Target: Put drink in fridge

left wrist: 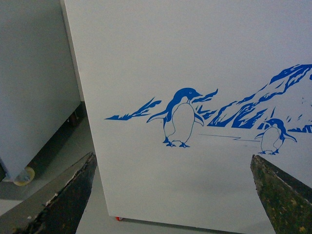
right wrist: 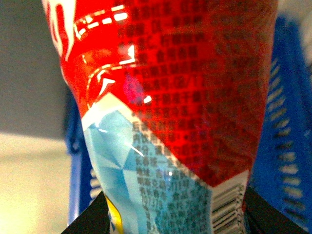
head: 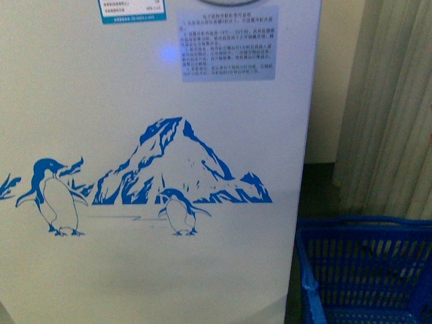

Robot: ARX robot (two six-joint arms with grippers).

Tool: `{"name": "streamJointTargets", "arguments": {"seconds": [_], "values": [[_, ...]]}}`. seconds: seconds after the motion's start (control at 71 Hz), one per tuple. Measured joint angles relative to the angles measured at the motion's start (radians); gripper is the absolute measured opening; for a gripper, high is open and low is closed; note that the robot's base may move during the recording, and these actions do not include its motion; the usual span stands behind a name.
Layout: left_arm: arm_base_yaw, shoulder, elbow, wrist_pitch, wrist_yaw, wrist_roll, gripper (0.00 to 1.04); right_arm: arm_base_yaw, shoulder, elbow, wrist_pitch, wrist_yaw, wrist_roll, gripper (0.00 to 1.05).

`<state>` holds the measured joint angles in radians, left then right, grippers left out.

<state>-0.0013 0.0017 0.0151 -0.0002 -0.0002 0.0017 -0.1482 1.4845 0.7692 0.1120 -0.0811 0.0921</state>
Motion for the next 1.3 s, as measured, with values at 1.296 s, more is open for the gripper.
{"name": "streamJointTargets", "arguments": {"seconds": [1.296], "values": [[0.0,0.0,0.0,0.0,0.0,0.0,0.97,0.327,-1.021,-0.089,-0.153,0.503,-0.127,0.4]]}}
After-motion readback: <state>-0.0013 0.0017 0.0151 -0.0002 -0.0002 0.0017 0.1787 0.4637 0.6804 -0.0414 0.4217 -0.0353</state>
